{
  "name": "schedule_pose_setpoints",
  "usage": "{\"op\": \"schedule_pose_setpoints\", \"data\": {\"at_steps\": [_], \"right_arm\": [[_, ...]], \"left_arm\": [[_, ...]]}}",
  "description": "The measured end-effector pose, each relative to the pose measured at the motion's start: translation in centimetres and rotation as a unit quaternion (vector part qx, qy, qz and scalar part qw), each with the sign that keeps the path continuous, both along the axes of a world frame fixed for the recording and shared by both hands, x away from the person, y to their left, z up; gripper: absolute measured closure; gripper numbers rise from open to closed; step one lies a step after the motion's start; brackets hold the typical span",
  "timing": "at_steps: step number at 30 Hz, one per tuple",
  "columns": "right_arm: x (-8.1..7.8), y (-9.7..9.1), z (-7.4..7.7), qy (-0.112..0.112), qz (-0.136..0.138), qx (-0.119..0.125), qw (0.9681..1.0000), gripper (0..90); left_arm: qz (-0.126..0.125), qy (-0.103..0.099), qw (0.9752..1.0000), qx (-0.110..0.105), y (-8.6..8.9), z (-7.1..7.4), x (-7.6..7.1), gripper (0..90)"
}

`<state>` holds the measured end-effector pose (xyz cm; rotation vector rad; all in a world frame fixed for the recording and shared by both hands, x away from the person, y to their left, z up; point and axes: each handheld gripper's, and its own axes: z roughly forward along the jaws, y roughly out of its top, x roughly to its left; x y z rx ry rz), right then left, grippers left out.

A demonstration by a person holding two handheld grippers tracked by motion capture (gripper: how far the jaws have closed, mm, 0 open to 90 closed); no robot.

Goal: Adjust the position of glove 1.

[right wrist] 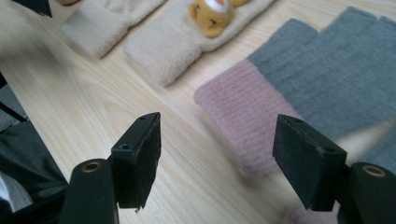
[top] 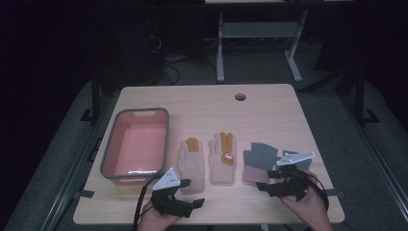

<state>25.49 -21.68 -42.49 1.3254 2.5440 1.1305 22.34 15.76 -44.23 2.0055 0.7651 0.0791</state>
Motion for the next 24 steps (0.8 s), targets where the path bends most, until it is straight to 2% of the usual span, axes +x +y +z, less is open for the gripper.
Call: {"op": "schedule_pose_setpoints", "data": {"at_steps": [4, 7, 11, 14, 15, 20, 22, 24], "right_arm": [[0.5, 0.6, 0.1, 0.008, 0.013, -0.017, 0.9997, 30.5], [1.0, 1.0, 0.4, 0.008, 0.022, -0.02, 0.9995, 29.4], [1.8, 1.7, 0.7, 0.013, 0.03, -0.005, 0.9994, 29.0], [2.3, 2.1, 0.9, 0.014, 0.037, -0.004, 0.9992, 28.7], [2.7, 2.6, 1.1, 0.014, 0.044, -0.012, 0.9989, 28.7], [3.7, 3.9, 1.3, 0.012, 0.057, -0.018, 0.9981, 28.7], [4.4, 5.2, 1.5, 0.01, 0.07, -0.03, 0.9971, 28.7], [4.7, 5.5, 1.5, 0.009, 0.075, -0.034, 0.9965, 28.8]], "left_arm": [[0.002, 0.004, 1.0, -0.003, 0.1, -0.1, 0.1, 16.5], [0.001, 0.001, 1.0, -0.002, 0.0, 0.0, -0.1, 16.5], [0.0, -0.003, 1.0, 0.0, 0.1, 0.1, -0.2, 16.5], [0.001, -0.002, 1.0, 0.0, 0.1, 0.1, -0.2, 16.5], [0.002, -0.003, 1.0, 0.001, 0.1, 0.1, -0.2, 16.5], [0.003, -0.002, 1.0, 0.0, 0.3, 0.1, -0.2, 16.5], [0.004, -0.004, 1.0, -0.001, 0.4, 0.2, -0.2, 16.5], [0.003, -0.004, 1.0, 0.0, 0.4, 0.2, -0.3, 16.5]]}}
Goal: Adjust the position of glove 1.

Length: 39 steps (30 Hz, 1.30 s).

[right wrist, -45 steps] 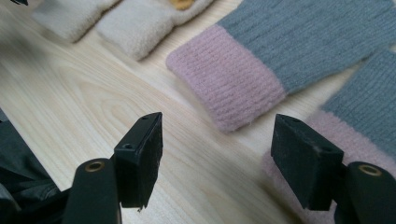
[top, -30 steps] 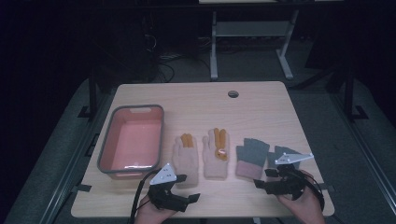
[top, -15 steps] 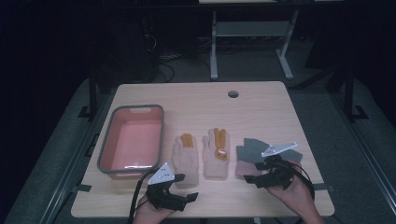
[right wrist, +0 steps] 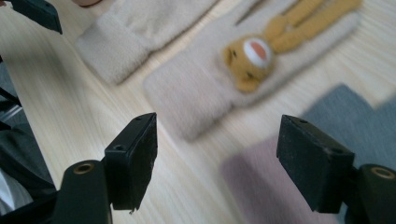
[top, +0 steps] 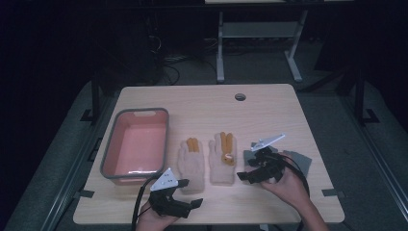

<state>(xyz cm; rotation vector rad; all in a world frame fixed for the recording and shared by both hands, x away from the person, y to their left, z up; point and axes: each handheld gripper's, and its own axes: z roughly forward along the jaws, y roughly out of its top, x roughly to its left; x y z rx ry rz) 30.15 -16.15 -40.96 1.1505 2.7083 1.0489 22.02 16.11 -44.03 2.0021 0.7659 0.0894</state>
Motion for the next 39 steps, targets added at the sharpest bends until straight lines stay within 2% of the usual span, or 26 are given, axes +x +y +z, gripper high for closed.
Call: {"op": "schedule_pose_setpoints", "data": {"at_steps": [3, 7, 10, 12, 16, 19, 21, 24, 27, 32, 35, 38, 39], "right_arm": [[0.9, 1.4, 0.1, 0.001, 0.015, -0.009, 0.9999, 29.1], [1.5, 2.3, 0.3, -0.002, 0.025, -0.012, 0.9996, 29.4], [2.4, 3.3, 0.6, 0.0, 0.034, -0.026, 0.9991, 29.4], [2.9, 3.7, 0.7, 0.003, 0.036, -0.024, 0.9991, 29.5], [3.8, 4.6, 0.9, 0.001, 0.045, -0.036, 0.9983, 29.9], [4.6, 5.1, 0.9, 0.007, 0.047, -0.038, 0.9982, 30.3], [5.1, 5.3, 0.8, 0.01, 0.048, -0.042, 0.9979, 30.6], [5.8, 5.7, 0.6, 0.013, 0.048, -0.047, 0.9977, 31.3], [6.3, 6.1, 0.2, 0.021, 0.048, -0.055, 0.9971, 31.3], [7.1, 6.7, -0.7, 0.027, 0.048, -0.08, 0.9953, 33.0], [7.4, 6.9, -1.3, 0.03, 0.046, -0.094, 0.994, 35.6], [7.6, 7.2, -1.8, 0.03, 0.046, -0.11, 0.9924, 39.4], [7.6, 7.3, -2.0, 0.031, 0.045, -0.115, 0.9918, 41.1]], "left_arm": [[-0.002, 0.0, 1.0, -0.001, -0.1, 0.0, -0.2, 16.5], [-0.005, -0.006, 1.0, 0.002, 0.0, 0.0, -0.2, 16.5], [-0.002, -0.004, 1.0, 0.0, 0.0, 0.1, -0.3, 16.5], [0.001, -0.004, 1.0, -0.004, 0.1, 0.1, -0.4, 16.5], [0.003, 0.003, 1.0, -0.003, 0.4, 0.0, -0.4, 16.5], [0.003, 0.007, 0.9999, -0.008, 0.5, 0.1, -0.5, 16.5], [0.001, 0.009, 0.9999, -0.004, 0.5, 0.1, -0.6, 16.5], [0.0, 0.013, 0.9999, -0.011, 0.3, 0.1, -0.7, 16.5], [-0.001, 0.007, 0.9999, -0.012, 0.2, 0.2, -1.0, 16.5], [0.0, 0.006, 1.0, -0.007, 0.1, 0.3, -1.2, 16.5], [-0.001, 0.004, 1.0, -0.002, 0.1, 0.2, -1.2, 16.5], [0.0, 0.01, 0.9999, 0.002, 0.0, 0.1, -1.1, 16.5], [-0.002, 0.006, 1.0, 0.005, 0.1, 0.1, -1.1, 16.5]]}}
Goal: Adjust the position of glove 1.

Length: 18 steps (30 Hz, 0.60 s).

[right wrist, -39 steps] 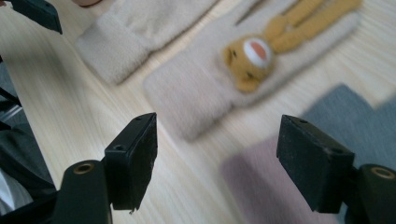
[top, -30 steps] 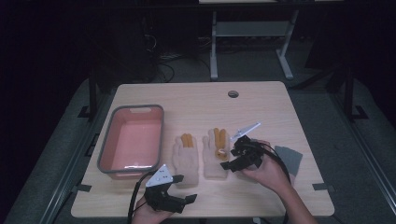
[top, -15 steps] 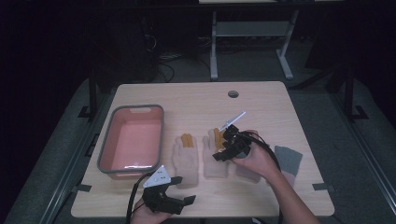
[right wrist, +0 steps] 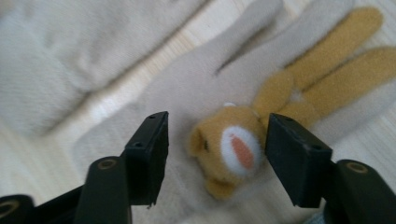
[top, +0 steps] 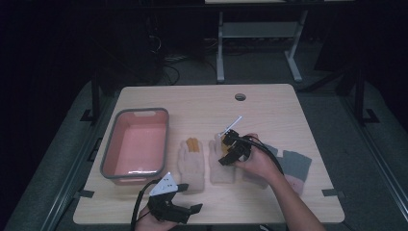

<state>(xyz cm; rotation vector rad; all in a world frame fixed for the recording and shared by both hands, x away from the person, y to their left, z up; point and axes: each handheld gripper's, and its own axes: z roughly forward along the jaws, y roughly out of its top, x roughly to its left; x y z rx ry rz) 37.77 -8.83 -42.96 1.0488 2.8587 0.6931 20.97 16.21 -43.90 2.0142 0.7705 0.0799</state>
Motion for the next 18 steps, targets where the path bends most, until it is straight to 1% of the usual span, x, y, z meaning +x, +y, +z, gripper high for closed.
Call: {"op": "schedule_pose_setpoints", "data": {"at_steps": [1, 2, 4, 9, 11, 13, 15, 17, 18], "right_arm": [[0.0, 0.0, 0.0, 0.0, 0.0, 0.0, 1.0, 41.1], [0.0, 0.1, -0.4, -0.001, -0.003, -0.007, 1.0, 45.5], [0.0, 0.3, -0.9, -0.008, -0.004, -0.022, 0.9997, 47.9], [-0.3, 0.5, -1.0, -0.023, -0.008, -0.034, 0.9991, 54.4], [-0.4, 0.5, -1.0, -0.026, -0.009, -0.034, 0.9991, 55.6], [-0.6, 0.4, -0.9, -0.03, -0.014, -0.031, 0.999, 59.5], [-0.6, 0.3, -0.8, -0.027, -0.015, -0.025, 0.9992, 60.7], [-0.7, 0.3, -0.7, -0.028, -0.016, -0.024, 0.9992, 61.1], [-0.8, 0.3, -0.5, -0.027, -0.016, -0.019, 0.9993, 61.8]], "left_arm": [[0.0, 0.0, 1.0, 0.0, 0.0, 0.0, 0.0, 16.5], [-0.001, 0.0, 1.0, 0.004, 0.1, 0.0, 0.1, 16.5], [0.001, -0.001, 1.0, 0.006, 0.3, 0.0, 0.0, 16.5], [0.003, 0.002, 1.0, 0.006, 0.5, -0.1, 0.0, 16.5], [0.002, 0.0, 1.0, 0.007, 0.5, 0.0, -0.1, 16.5], [0.002, -0.001, 1.0, 0.009, 0.4, 0.0, -0.2, 16.5], [0.003, -0.001, 1.0, 0.008, 0.4, 0.0, -0.2, 16.5], [0.003, -0.001, 1.0, 0.009, 0.5, 0.0, -0.2, 16.5], [0.006, -0.003, 1.0, 0.007, 0.6, 0.1, -0.3, 16.5]]}}
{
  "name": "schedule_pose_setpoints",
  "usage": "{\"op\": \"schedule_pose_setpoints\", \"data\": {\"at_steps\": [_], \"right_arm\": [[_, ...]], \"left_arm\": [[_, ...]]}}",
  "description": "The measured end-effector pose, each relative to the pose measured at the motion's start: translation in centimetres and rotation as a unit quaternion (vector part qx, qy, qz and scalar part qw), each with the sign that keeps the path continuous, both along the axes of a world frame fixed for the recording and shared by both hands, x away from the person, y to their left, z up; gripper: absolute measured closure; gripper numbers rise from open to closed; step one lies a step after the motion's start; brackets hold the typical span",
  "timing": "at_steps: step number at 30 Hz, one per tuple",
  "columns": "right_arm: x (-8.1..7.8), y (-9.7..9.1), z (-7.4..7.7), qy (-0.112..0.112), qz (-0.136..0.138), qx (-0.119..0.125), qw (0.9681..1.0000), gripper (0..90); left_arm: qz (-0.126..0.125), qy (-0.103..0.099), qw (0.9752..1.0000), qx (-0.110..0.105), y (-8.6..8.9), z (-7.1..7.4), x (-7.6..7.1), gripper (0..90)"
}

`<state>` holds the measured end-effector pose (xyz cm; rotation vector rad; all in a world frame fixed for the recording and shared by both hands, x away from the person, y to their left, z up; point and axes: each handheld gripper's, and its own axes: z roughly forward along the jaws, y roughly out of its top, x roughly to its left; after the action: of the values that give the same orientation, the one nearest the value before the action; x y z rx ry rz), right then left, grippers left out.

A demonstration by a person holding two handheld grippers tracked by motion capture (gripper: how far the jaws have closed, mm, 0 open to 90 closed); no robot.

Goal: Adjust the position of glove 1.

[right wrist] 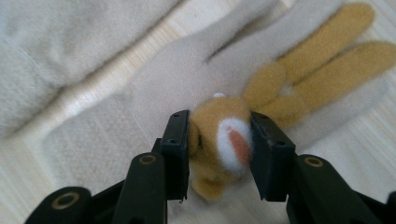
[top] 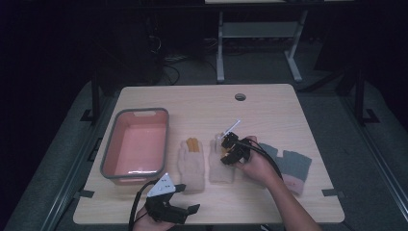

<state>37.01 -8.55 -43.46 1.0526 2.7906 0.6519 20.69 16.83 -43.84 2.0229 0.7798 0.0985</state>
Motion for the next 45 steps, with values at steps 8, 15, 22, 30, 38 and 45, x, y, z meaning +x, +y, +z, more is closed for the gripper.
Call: {"op": "schedule_pose_setpoints", "data": {"at_steps": [8, 15, 22, 30, 38, 45], "right_arm": [[-0.7, 0.0, 1.9, -0.009, 0.007, 0.014, 0.9998, 62.6], [-1.2, 0.0, 3.9, -0.023, 0.014, 0.026, 0.9993, 62.7], [-1.8, 1.1, 6.0, -0.029, 0.041, 0.042, 0.9978, 62.6], [-2.1, 4.6, 7.3, -0.027, 0.087, 0.058, 0.9941, 62.3], [-1.4, 8.3, 6.2, -0.005, 0.119, 0.045, 0.9919, 62.1], [-0.6, 9.3, 4.8, 0.006, 0.118, 0.031, 0.9926, 60.7]], "left_arm": [[0.004, -0.005, 1.0, -0.001, 0.1, 0.2, -0.2, 16.5], [0.007, -0.005, 1.0, -0.002, 0.1, 0.2, -0.2, 16.5], [0.005, -0.008, 1.0, -0.002, 0.0, 0.3, -0.4, 16.5], [-0.005, -0.014, 0.9999, -0.001, -0.2, 0.5, -0.7, 16.5], [-0.004, -0.011, 0.9999, -0.007, 0.0, 0.5, -0.7, 16.5], [-0.002, -0.012, 0.9999, -0.007, 0.1, 0.4, -0.5, 16.5]]}}
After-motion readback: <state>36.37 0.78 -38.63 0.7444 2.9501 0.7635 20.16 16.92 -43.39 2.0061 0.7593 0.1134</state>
